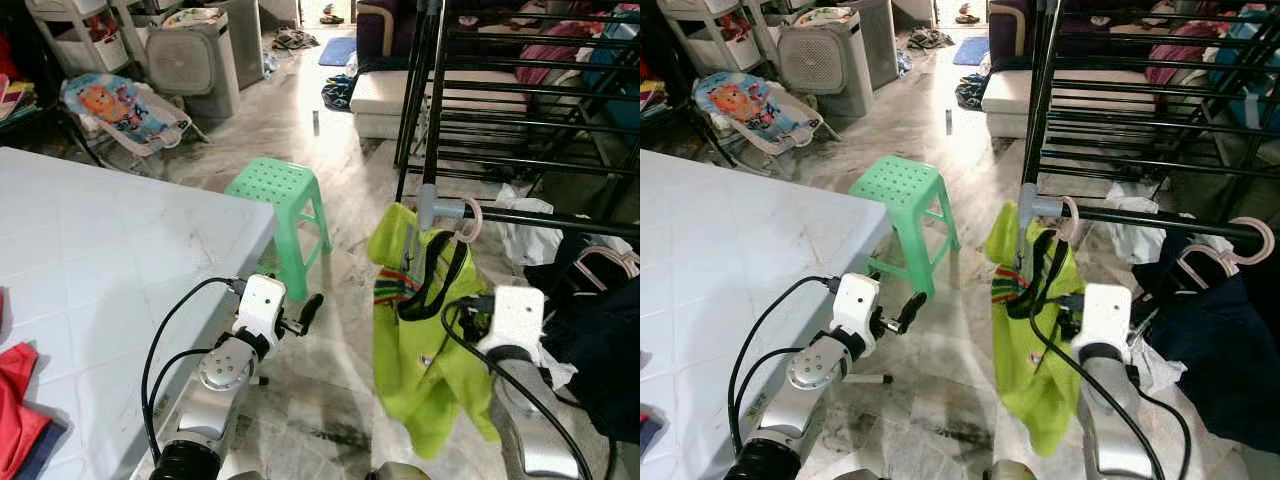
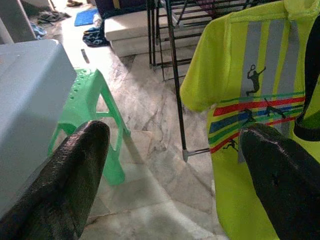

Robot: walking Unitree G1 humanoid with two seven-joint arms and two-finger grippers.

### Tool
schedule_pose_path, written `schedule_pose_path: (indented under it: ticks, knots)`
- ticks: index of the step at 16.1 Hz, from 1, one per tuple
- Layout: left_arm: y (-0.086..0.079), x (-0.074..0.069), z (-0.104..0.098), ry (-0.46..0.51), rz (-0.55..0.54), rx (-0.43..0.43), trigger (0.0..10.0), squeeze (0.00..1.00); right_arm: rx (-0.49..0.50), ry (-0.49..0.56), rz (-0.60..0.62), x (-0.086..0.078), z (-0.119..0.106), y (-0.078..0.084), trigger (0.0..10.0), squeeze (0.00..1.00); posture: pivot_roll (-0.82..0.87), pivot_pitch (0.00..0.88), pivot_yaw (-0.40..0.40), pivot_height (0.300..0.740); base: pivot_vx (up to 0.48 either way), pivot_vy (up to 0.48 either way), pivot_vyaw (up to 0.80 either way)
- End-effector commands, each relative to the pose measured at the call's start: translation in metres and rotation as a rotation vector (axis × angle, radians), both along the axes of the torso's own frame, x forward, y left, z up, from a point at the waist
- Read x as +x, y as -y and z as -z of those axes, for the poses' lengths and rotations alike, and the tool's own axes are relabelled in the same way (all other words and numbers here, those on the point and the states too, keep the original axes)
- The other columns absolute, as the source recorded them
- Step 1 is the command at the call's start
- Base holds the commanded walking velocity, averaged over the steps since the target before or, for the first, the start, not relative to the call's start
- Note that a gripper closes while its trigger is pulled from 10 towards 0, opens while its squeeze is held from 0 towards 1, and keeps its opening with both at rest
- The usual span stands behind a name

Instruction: Hang hanger

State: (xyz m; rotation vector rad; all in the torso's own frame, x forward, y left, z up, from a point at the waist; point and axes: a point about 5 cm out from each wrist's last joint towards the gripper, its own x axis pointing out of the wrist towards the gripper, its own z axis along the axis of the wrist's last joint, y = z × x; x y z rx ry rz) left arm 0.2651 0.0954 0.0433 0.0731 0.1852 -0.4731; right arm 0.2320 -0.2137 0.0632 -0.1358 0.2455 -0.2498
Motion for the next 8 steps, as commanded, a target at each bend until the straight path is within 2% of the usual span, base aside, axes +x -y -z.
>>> schedule_pose_path:
  ticks: [1, 2, 5, 8]
  knots:
    - [0.0, 0.001, -0.003, 0.011, 0.019, 0.02, 10.0, 0.0, -0.013, 0.079, -0.003, 0.0, -0.014, 0.0, 10.0, 1.0, -0.12, 0.0, 0.063, 0.74, 0.0, 0.0, 0.0]
    - [0.001, 0.001, -0.004, 0.029, 0.024, 0.023, 10.0, 0.0, -0.051, 0.125, -0.02, -0.004, -0.022, 0.001, 10.0, 1.0, -0.12, 0.0, 0.064, 0.74, 0.0, 0.0, 0.0]
    - [0.001, 0.001, -0.004, 0.013, 0.028, 0.001, 10.0, 0.0, -0.103, 0.164, -0.044, -0.014, -0.031, 0.001, 10.0, 1.0, -0.13, 0.0, 0.067, 0.74, 0.0, 0.0, 0.0]
    - [0.001, 0.001, -0.004, 0.016, 0.047, 0.014, 10.0, 0.0, -0.148, 0.219, -0.057, -0.025, -0.04, -0.002, 10.0, 1.0, -0.13, 0.0, 0.07, 0.74, 0.0, 0.0, 0.0]
